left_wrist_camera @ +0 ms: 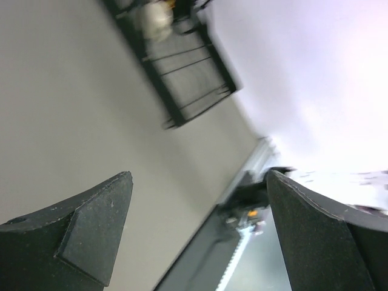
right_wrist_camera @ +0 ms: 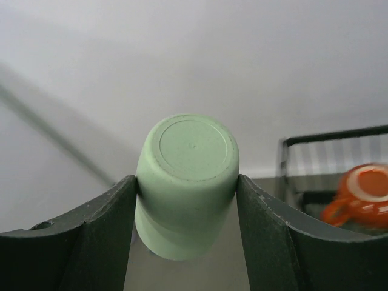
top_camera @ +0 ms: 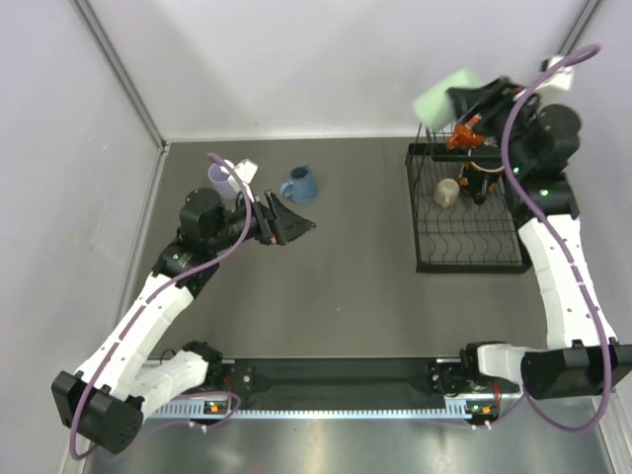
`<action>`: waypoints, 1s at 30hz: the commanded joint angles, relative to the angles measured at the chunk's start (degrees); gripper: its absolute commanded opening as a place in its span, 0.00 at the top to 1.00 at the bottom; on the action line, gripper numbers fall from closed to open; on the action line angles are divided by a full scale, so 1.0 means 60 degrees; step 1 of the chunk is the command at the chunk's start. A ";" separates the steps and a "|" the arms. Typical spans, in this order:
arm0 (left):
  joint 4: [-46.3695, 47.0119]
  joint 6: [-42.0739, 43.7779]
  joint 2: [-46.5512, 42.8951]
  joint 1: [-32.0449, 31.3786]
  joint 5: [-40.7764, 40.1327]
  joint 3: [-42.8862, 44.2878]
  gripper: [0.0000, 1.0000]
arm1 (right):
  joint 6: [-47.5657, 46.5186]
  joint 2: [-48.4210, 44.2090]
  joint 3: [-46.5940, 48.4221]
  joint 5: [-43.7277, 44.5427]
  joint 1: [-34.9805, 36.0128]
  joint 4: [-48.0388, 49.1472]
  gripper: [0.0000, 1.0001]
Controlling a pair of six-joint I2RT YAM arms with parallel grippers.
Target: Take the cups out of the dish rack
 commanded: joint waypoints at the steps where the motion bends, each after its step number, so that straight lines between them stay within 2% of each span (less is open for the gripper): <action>1: 0.2356 -0.1514 -0.0059 0.0017 0.1178 0.0499 0.04 | 0.1274 -0.0663 -0.0926 -0.0993 0.0979 0.0971 1.00; 5: 0.3221 -0.2160 -0.0103 0.0017 0.1122 0.0616 0.05 | 0.2665 -0.0825 -0.2085 -0.1960 0.1653 0.2447 1.00; 7: 0.3761 -0.2279 -0.0118 0.0017 0.0960 0.0543 0.09 | 0.3166 -0.0999 -0.2888 -0.2370 0.2107 0.3254 1.00; 9: 0.4144 -0.2498 -0.0118 0.0017 0.0653 0.0426 0.14 | 0.3680 -0.1204 -0.3316 -0.2357 0.2632 0.4059 1.00; 15: 0.6515 -0.3889 0.0203 0.0017 0.0463 -0.0306 0.14 | 0.4675 -0.1250 -0.4898 -0.1845 0.4097 0.6023 1.00; 16: 0.6736 -0.4152 0.0277 0.0017 0.0433 -0.0466 0.14 | 0.5025 -0.1206 -0.5277 -0.1830 0.4231 0.6897 1.00; 23: 0.7382 -0.4652 0.0790 -0.0012 0.0096 -0.0848 0.14 | 0.6361 -0.0284 -0.6511 -0.1420 0.4818 1.0211 1.00; 30: 0.7484 -0.4593 0.1288 -0.0041 -0.0183 -0.1097 0.15 | 0.6449 0.0595 -0.7317 -0.1347 0.5140 1.1984 1.00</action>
